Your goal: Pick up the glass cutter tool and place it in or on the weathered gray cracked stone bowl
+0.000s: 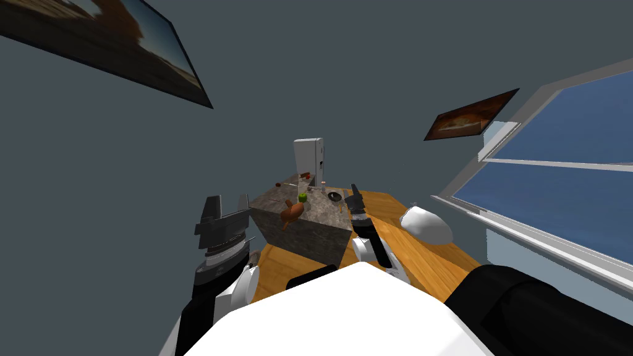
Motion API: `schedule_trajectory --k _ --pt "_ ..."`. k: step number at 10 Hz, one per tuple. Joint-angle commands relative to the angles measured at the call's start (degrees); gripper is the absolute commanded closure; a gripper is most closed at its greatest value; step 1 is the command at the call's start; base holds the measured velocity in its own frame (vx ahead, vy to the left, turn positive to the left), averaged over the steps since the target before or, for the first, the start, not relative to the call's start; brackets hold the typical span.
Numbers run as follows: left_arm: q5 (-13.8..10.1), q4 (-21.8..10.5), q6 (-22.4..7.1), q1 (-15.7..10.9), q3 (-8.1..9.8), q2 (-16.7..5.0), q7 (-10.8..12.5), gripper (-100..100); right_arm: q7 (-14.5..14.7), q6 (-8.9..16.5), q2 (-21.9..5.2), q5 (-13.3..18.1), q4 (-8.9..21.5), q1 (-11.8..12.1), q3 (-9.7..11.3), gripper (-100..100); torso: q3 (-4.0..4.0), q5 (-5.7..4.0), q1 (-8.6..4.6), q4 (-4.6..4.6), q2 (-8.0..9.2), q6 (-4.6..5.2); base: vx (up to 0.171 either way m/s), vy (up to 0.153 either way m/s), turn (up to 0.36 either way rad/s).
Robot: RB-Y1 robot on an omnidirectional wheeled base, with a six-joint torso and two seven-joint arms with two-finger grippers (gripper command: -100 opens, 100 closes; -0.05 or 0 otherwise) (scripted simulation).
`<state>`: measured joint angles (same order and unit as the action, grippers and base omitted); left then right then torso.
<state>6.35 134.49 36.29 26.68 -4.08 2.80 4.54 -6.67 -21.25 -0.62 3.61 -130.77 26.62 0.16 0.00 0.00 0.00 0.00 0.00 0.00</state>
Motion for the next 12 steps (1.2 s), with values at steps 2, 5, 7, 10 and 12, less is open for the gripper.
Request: schedule_trajectory --k 2,5,7,10,12 --pt "0.0 0.0 0.0 0.0 0.01 0.0 0.0 0 -2.0 -0.1 -3.2 0.4 3.0 2.4 0.9 -100 -0.08 -0.05 -0.23 -0.03 -0.14 0.01 0.046 -0.084 -0.049" --pt "0.0 0.0 0.0 0.0 0.0 0.0 0.0 0 -3.0 -0.2 -4.1 0.6 4.6 3.6 1.4 -100 -0.01 -0.01 0.02 0.0 -0.01 0.0 0.0 0.004 -0.01" --pt "0.0 0.0 0.0 0.0 0.0 0.0 0.0 0 -3.0 -0.2 -4.1 0.6 4.6 3.6 1.4 -100 0.0 0.0 0.0 0.0 0.02 -0.01 -0.009 -0.012 0.034" --pt "0.0 0.0 0.0 0.0 0.0 0.0 0.0 0 -3.0 -0.2 -4.1 0.6 4.6 3.6 1.4 -100 0.0 0.0 0.04 0.0 0.0 0.0 0.004 0.005 -0.015" --pt "0.0 0.0 0.0 0.0 0.0 0.0 0.0 0 -3.0 -0.2 -4.1 0.6 4.6 3.6 1.4 -100 0.01 -0.01 -0.02 0.0 0.03 -0.01 -0.002 -0.002 0.006"
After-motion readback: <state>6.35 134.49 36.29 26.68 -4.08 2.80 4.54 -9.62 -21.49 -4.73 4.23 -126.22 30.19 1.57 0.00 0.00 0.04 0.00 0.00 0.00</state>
